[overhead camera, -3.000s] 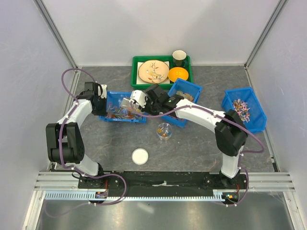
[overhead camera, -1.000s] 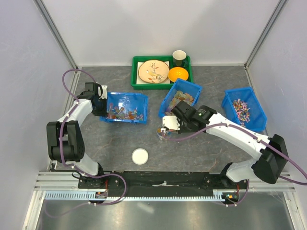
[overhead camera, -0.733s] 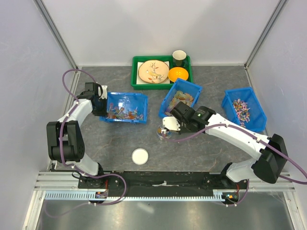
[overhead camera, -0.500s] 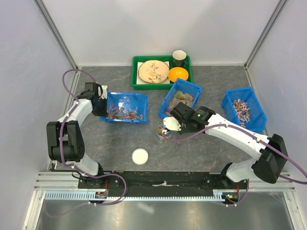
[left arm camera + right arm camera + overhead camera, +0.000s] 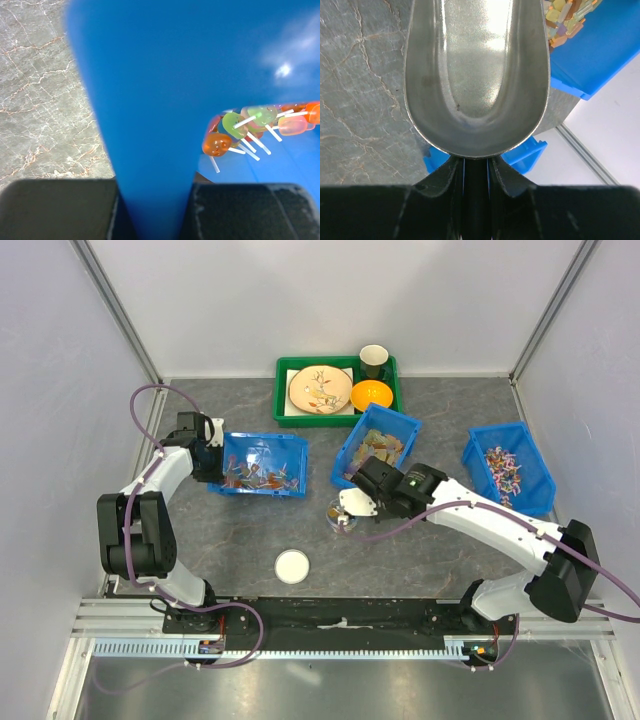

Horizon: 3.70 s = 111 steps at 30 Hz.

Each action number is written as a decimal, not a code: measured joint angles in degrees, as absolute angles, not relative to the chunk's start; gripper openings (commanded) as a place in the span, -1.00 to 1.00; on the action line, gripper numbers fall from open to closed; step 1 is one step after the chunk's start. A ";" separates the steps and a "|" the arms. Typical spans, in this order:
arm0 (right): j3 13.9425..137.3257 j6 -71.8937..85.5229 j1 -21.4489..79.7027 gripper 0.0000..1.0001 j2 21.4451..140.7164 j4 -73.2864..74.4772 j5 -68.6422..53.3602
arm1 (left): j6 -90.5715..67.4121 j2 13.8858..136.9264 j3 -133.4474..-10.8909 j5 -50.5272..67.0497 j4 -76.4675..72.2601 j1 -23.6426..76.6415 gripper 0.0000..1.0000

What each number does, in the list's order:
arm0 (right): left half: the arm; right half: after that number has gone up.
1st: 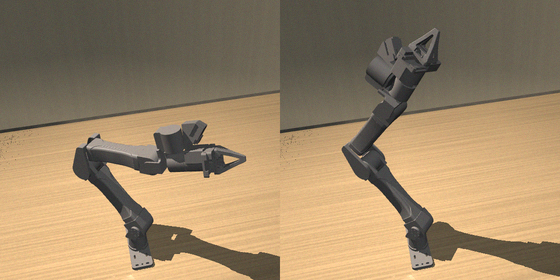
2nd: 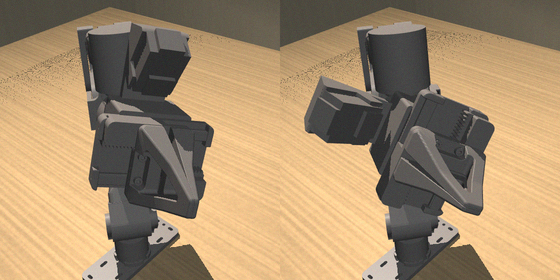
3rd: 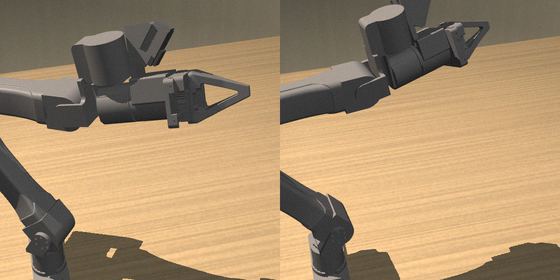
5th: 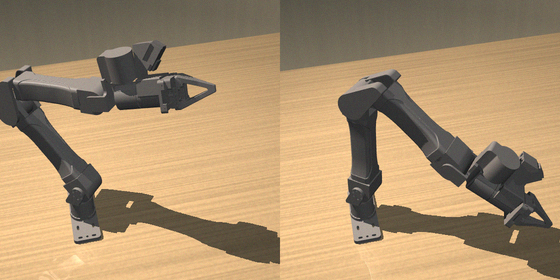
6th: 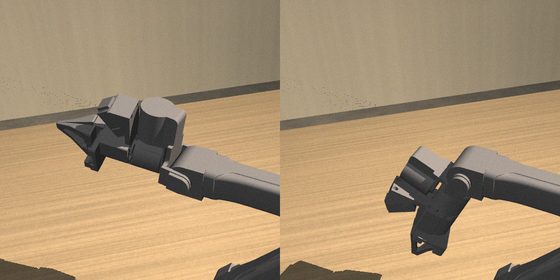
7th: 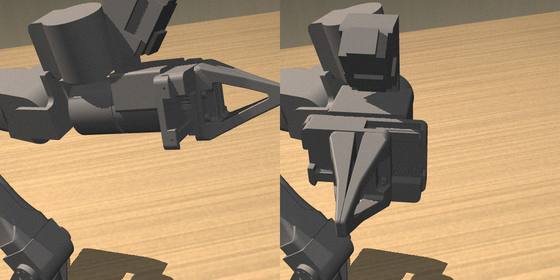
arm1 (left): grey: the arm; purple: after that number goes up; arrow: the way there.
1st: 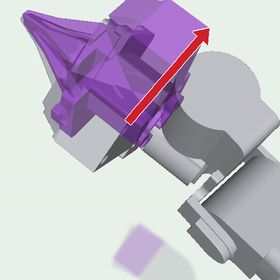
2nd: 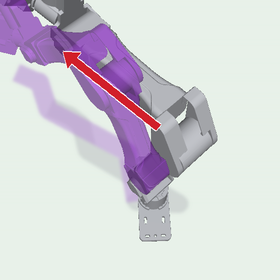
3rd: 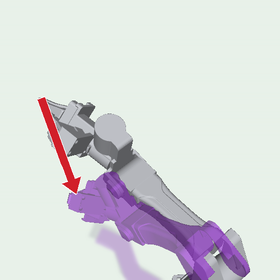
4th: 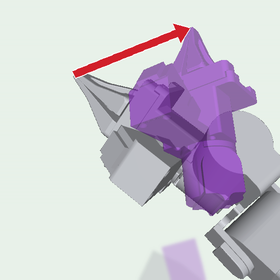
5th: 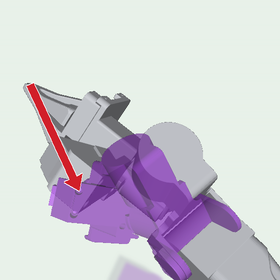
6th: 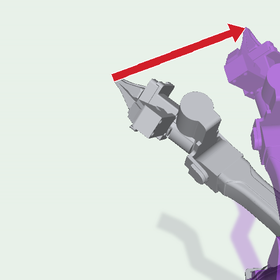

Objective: Pack the candies
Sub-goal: Place the fake candies in the packing bottle, then scoop the fake candies from the storage box.

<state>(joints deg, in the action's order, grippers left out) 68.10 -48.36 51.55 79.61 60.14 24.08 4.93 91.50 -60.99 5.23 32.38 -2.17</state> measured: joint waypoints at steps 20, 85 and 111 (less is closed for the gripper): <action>88.55 -50.85 52.03 -1.00 89.19 58.78 21.52 | 7.25 90.72 -61.41 5.91 32.05 -2.13 -0.97; 126.78 -46.81 60.34 -1.00 139.87 47.62 25.21 | 6.37 90.70 -58.00 8.36 30.09 -1.72 -0.97; 106.06 -30.44 49.89 -1.00 128.18 33.67 -6.44 | 6.35 90.50 -57.67 9.06 29.65 -0.62 -0.97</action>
<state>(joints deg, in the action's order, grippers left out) 106.06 -30.44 49.89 128.18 33.67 -6.44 6.35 90.50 -57.67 9.06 29.65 -0.62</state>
